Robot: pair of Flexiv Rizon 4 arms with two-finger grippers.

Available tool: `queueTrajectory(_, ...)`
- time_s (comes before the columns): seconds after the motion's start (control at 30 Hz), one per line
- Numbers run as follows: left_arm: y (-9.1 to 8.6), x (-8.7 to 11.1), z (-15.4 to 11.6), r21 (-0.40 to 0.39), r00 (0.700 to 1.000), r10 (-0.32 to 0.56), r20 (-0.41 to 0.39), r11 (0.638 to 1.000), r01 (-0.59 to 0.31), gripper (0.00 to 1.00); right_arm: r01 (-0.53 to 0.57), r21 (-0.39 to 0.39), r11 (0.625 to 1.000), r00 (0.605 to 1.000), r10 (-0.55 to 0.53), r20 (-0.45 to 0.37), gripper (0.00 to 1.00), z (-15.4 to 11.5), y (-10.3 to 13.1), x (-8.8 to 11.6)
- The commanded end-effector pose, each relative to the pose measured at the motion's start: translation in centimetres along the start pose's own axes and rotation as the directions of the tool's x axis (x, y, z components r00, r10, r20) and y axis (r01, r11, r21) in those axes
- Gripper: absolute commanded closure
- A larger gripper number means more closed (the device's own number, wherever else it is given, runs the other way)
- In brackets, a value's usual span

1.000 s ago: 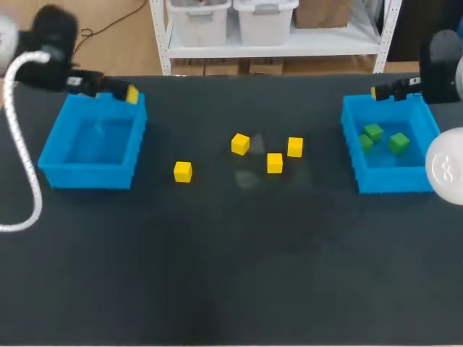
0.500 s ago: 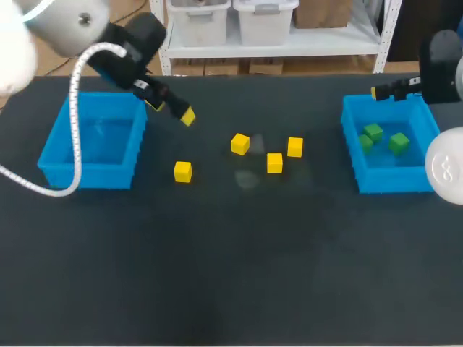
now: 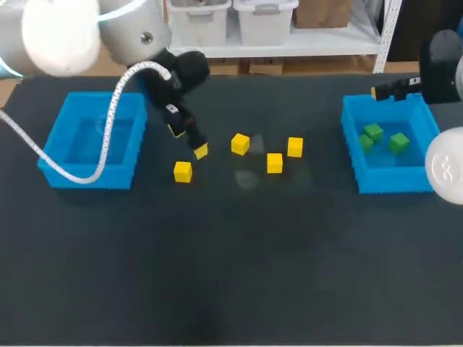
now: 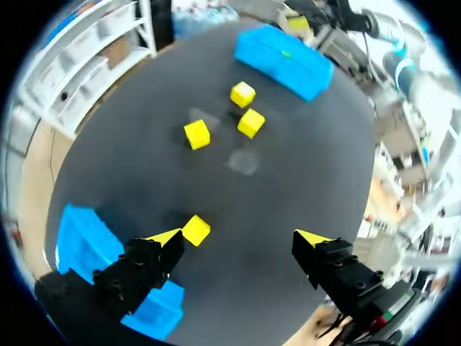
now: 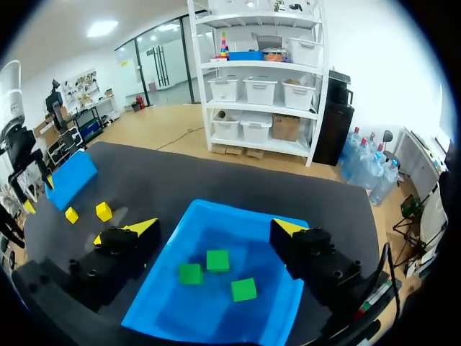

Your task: Put the green cubes in the right bin and the yellow cubes in the left bin.

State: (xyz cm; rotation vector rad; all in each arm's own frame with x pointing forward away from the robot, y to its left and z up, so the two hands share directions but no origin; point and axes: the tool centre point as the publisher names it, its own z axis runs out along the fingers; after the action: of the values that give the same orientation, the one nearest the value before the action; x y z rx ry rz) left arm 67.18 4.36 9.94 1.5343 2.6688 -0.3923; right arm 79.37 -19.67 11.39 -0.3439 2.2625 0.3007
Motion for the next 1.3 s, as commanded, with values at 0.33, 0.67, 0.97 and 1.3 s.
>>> queueTrajectory(0.33, 3.1, 0.3, 2.5, 0.010, 0.930, 0.247, -0.271, 0.967, -0.254, 0.00, 0.000, 0.003, 1.000, 1.000, 0.000, 0.000, 0.00, 0.0, 0.0, 0.0)
queueTrajectory(0.67, 5.3, 0.5, 4.6, -0.037, 0.907, 0.281, -0.313, 0.951, -0.307, 0.00, 0.000, 0.003, 1.000, 1.000, 0.000, 0.000, 0.00, 0.0, 0.0, 0.0)
queueTrajectory(0.97, 5.7, 0.9, 5.2, -0.012, 0.897, 0.312, -0.312, 0.943, -0.333, 0.00, 0.000, 0.003, 1.000, 1.000, 0.000, 0.000, 0.00, 0.0, 0.0, 0.0)
queueTrajectory(1.3, 4.6, 1.4, 6.3, -0.015, 0.876, 0.342, -0.341, 0.929, -0.369, 0.00, 0.000, 0.003, 1.000, 1.000, 0.000, 0.000, 0.00, 0.0, 0.0, 0.0)
